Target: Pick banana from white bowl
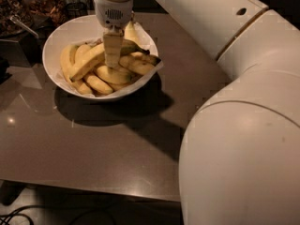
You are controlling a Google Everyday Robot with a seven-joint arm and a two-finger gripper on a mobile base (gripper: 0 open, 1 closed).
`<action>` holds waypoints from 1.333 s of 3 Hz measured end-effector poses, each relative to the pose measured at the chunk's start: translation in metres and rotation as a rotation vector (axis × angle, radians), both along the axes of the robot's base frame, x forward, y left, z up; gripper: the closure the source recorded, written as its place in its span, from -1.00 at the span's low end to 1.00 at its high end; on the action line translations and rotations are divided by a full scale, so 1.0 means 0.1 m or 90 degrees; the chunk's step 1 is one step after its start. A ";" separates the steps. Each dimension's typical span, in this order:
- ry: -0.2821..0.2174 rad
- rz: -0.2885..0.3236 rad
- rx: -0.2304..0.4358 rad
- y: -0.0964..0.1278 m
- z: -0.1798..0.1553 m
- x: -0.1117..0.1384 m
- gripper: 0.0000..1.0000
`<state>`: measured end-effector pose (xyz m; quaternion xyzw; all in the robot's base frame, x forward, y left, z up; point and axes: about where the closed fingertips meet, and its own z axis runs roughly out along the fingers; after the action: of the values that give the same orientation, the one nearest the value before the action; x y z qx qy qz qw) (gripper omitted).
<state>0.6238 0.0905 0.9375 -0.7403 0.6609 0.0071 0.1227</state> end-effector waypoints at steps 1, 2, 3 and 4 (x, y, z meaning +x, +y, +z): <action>-0.001 0.000 0.000 0.00 0.00 0.00 0.34; -0.001 0.000 0.000 0.00 0.00 0.00 0.82; -0.038 -0.003 0.036 -0.10 0.20 -0.19 1.00; -0.100 0.000 0.102 -0.34 0.58 -0.69 1.00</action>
Offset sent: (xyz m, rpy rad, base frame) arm 0.0001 0.0003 -0.0002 0.0003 -0.0008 0.0002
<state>0.5548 0.0560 0.9955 -0.7262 0.6469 0.0019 0.2327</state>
